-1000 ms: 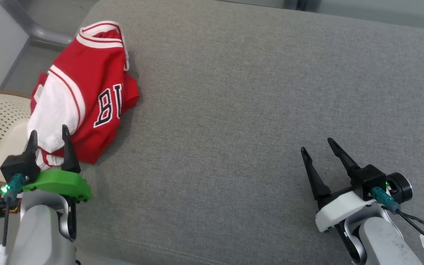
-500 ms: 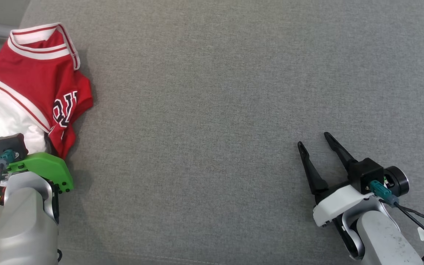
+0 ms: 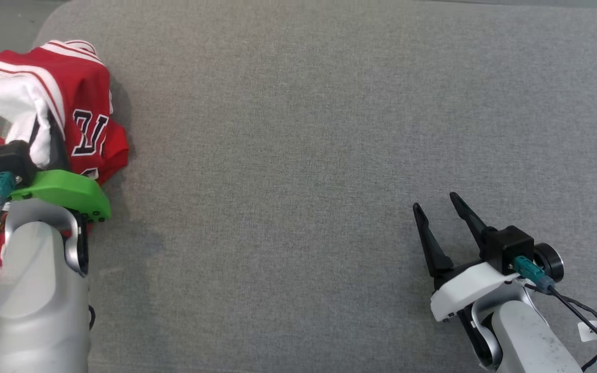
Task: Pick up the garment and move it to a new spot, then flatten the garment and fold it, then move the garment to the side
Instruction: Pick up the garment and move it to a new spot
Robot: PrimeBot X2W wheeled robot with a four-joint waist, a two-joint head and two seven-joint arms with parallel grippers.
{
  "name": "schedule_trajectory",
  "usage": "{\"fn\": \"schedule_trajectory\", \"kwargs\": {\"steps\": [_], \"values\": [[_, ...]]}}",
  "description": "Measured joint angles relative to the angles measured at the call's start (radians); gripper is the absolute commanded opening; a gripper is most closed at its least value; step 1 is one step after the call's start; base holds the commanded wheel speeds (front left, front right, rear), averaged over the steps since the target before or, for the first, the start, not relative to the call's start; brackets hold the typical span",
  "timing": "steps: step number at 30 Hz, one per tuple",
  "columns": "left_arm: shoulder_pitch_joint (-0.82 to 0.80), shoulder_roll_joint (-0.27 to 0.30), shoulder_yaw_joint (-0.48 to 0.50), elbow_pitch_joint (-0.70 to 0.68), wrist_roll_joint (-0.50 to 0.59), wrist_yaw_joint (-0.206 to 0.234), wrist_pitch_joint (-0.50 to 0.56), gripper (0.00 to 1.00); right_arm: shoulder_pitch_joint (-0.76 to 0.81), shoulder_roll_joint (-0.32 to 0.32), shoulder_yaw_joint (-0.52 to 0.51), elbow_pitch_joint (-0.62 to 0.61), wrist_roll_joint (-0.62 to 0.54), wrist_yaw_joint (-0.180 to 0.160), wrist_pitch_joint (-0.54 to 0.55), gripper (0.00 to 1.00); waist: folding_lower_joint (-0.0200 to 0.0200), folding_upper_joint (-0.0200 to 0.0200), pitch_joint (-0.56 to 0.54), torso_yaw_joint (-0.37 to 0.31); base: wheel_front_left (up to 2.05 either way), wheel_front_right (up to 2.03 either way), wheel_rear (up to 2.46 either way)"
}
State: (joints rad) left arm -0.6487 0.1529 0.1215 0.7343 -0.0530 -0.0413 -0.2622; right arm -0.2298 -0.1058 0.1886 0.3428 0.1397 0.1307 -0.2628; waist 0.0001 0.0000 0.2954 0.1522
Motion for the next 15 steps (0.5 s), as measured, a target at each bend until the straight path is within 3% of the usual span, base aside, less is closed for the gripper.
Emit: {"fn": "schedule_trajectory", "kwargs": {"steps": [9,15], "values": [[0.052,-0.085,-0.099,-0.105,-0.010,-0.047,0.000,0.00,0.022,0.032,0.007,0.019,0.017,0.000,0.000,1.00,0.0000,0.0000,-0.064,-0.077,0.00,0.00,0.00],[0.088,-0.101,-0.224,-0.131,-0.066,-0.064,0.000,0.00,0.029,0.042,0.018,0.024,0.019,0.000,0.000,1.00,0.0000,0.0000,-0.092,-0.171,0.00,0.00,0.00]]}}
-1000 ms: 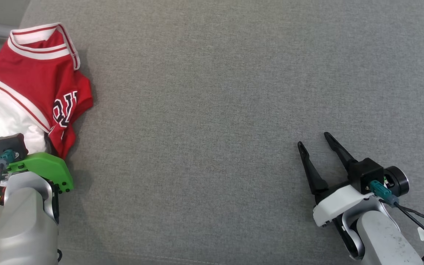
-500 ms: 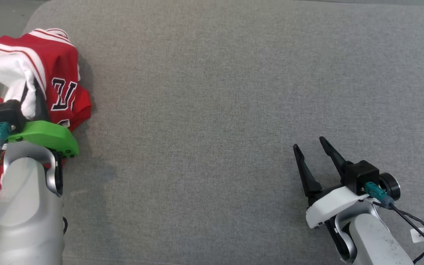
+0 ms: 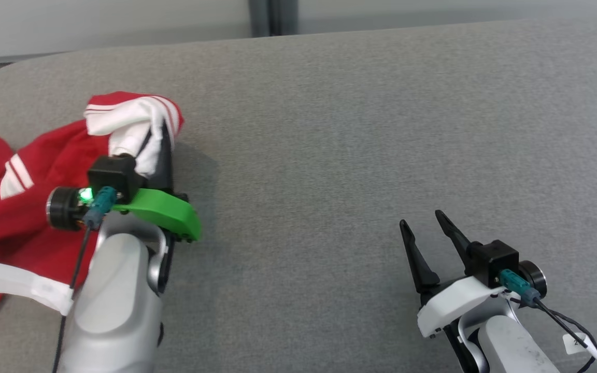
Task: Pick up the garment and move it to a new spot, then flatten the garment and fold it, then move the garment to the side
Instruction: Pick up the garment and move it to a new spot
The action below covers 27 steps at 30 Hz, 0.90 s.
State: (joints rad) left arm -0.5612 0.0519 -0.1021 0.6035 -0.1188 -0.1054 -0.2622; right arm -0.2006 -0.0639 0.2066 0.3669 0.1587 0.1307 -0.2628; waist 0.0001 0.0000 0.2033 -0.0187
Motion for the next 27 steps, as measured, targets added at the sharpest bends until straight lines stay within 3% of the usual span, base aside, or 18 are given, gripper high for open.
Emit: {"fn": "schedule_trajectory", "kwargs": {"steps": [7,16,17,18,22,27], "values": [[0.019,-0.003,-0.327,-0.062,-0.198,0.028,0.000,0.00,0.009,0.007,-0.002,0.007,0.012,0.000,0.000,1.00,-0.0001,0.0000,-0.023,-0.126,0.00,0.00,0.00],[0.017,-0.006,-0.650,-0.174,-0.305,0.114,0.000,0.00,0.018,0.012,-0.012,0.005,0.025,0.000,0.000,1.00,-0.0001,0.0000,-0.040,-0.273,0.00,0.00,0.00],[0.017,-0.006,-0.666,-0.176,-0.306,0.127,0.000,0.40,0.018,0.012,-0.015,0.004,0.027,0.000,0.000,1.00,-0.0001,0.0000,-0.040,-0.286,0.00,0.00,0.00],[0.017,-0.006,-0.672,-0.172,-0.308,0.139,0.000,1.00,0.018,0.012,-0.016,0.003,0.030,0.000,0.000,1.00,-0.0001,0.0000,-0.039,-0.295,0.00,0.00,0.00],[0.043,-0.006,-0.620,-0.143,-0.309,0.197,-0.001,1.00,0.019,0.012,-0.034,-0.008,0.044,0.000,0.000,1.00,-0.0001,0.0000,-0.035,-0.312,0.00,0.00,0.00],[0.120,-0.004,-0.477,-0.109,-0.264,0.229,-0.002,1.00,0.024,0.013,-0.063,-0.030,0.050,0.000,0.000,1.00,-0.0001,0.0000,-0.036,-0.283,0.00,0.00,0.00]]}}
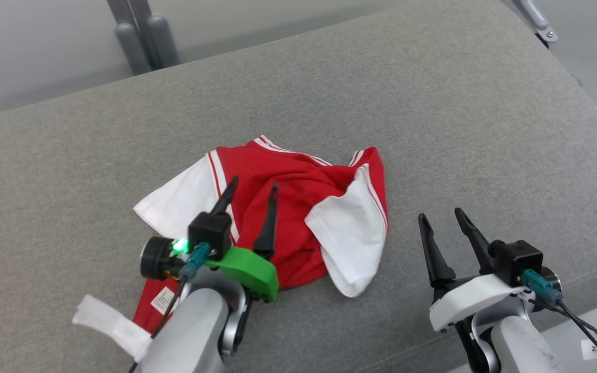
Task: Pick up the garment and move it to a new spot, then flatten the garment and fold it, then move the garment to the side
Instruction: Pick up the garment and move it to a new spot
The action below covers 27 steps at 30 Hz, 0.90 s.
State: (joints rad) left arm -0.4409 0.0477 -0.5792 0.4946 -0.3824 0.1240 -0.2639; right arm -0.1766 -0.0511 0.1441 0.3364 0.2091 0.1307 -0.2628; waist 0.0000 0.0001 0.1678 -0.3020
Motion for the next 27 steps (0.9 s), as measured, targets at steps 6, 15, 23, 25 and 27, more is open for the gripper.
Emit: {"fn": "schedule_trajectory", "kwargs": {"steps": [6,15,23,25,27], "values": [[0.149,0.011,0.244,-0.070,0.060,0.023,0.000,1.00,0.016,0.000,-0.022,-0.018,-0.011,0.000,0.000,1.00,0.0000,0.0000,-0.025,0.066,0.00,0.00,0.00],[0.383,0.004,0.441,-0.156,0.148,-0.017,0.000,1.00,0.054,0.001,-0.020,-0.013,-0.019,0.000,0.000,1.00,0.0000,0.0000,-0.081,0.164,0.00,0.00,0.00],[0.454,0.002,0.446,-0.161,0.131,-0.035,0.000,1.00,0.065,0.001,-0.008,0.007,-0.027,0.000,0.000,1.00,0.0000,0.0000,-0.105,0.228,0.00,0.00,0.00],[0.449,0.002,0.431,-0.153,0.126,-0.044,0.000,1.00,0.064,0.001,-0.006,0.011,-0.027,0.000,0.000,1.00,0.0000,0.0000,-0.099,0.232,0.00,0.00,0.00],[0.442,0.002,0.409,-0.137,0.115,-0.057,0.000,1.00,0.063,0.001,-0.004,0.016,-0.028,0.000,0.000,1.00,0.0000,0.0000,-0.092,0.234,0.00,0.00,0.00]]}}
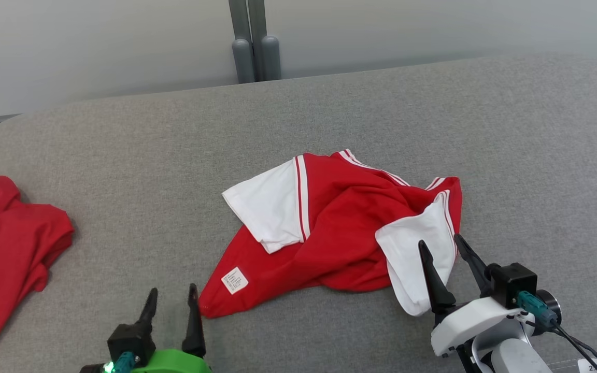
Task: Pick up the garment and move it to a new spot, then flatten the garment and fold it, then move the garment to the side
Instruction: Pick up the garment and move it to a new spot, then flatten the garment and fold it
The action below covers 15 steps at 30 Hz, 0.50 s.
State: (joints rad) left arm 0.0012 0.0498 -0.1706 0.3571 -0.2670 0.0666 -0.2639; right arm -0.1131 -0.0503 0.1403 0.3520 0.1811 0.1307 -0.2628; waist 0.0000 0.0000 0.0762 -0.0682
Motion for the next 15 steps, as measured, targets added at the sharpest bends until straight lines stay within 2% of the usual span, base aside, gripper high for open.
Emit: {"fn": "schedule_trajectory", "kwargs": {"steps": [6,15], "values": [[-0.023,-0.002,-0.062,0.104,-0.030,-0.026,0.000,1.00,-0.007,0.000,0.003,0.005,0.000,0.000,0.000,1.00,0.0000,0.0000,0.015,-0.004,0.00,0.00,0.00],[-0.066,-0.002,-0.086,0.223,-0.050,-0.010,0.000,1.00,-0.014,0.000,0.001,0.002,-0.017,0.000,0.000,1.00,0.0000,0.0000,0.038,-0.029,0.00,0.00,0.00]]}}
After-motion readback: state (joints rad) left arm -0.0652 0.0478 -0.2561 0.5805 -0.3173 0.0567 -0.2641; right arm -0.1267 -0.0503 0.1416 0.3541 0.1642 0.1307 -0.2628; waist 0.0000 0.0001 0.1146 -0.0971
